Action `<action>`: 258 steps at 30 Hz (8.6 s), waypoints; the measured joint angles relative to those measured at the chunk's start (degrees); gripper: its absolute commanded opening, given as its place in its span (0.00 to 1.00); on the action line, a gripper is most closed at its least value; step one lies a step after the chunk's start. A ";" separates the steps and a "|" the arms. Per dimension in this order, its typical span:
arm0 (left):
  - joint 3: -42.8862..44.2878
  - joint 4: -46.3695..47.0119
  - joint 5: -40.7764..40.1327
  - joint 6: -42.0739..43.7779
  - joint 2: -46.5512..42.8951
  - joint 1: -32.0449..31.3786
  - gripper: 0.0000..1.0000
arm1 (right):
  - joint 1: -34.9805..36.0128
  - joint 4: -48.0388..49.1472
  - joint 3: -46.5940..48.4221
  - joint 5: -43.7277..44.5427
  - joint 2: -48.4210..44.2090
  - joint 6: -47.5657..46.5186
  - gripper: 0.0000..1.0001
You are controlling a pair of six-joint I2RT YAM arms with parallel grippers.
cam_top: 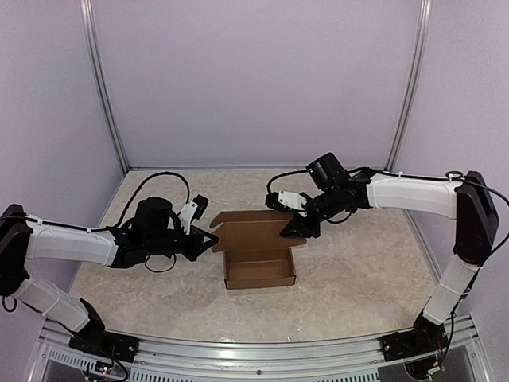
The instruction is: Fold the paper box
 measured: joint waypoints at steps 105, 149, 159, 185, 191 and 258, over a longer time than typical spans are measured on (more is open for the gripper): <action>9.49 -9.20 -34.21 -1.77 7.08 -12.44 0.00 | 16.02 38.69 -24.98 41.20 -8.46 46.69 0.00; 6.51 -7.91 -38.95 -5.57 7.67 -19.89 0.00 | 23.41 43.39 -31.06 52.50 -7.74 57.05 0.16; 6.51 -6.75 -38.34 -5.57 7.67 -20.46 0.00 | 24.17 41.46 -32.81 50.95 -11.30 56.92 0.33; 7.85 -3.34 -35.04 -4.24 10.38 -20.85 0.00 | 24.50 25.90 -42.16 32.37 -38.47 52.02 0.21; 8.46 -3.34 -34.69 -4.15 10.95 -20.87 0.00 | 24.46 22.69 -44.04 24.76 -41.94 50.47 0.03; 16.02 0.55 -45.77 -1.33 19.91 -21.90 0.00 | 24.41 51.47 -34.01 40.17 2.95 49.07 0.00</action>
